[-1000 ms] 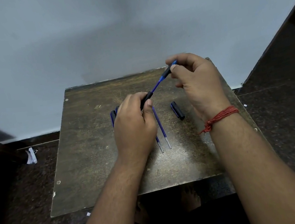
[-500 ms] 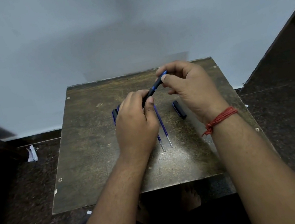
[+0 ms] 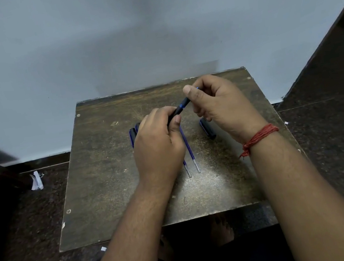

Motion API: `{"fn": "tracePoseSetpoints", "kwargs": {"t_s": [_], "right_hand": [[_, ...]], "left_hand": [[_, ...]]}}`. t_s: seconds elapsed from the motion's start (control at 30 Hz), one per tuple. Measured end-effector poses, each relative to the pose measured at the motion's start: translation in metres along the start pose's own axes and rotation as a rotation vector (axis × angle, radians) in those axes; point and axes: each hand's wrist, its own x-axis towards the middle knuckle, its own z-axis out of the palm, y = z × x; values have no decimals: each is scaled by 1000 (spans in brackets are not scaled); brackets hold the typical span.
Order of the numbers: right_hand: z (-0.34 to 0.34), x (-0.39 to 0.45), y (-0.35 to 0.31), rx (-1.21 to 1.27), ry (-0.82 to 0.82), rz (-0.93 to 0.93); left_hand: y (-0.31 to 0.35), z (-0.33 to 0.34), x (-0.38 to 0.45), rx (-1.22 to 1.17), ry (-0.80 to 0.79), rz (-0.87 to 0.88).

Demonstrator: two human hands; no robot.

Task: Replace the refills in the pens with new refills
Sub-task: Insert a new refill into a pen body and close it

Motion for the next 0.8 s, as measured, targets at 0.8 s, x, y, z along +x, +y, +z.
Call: {"fn": "tracePoseSetpoints", "kwargs": {"t_s": [0.8], "right_hand": [[11,0,4,255,26,39]], "left_hand": [[-2,3,0,-80,5,-39]]}}
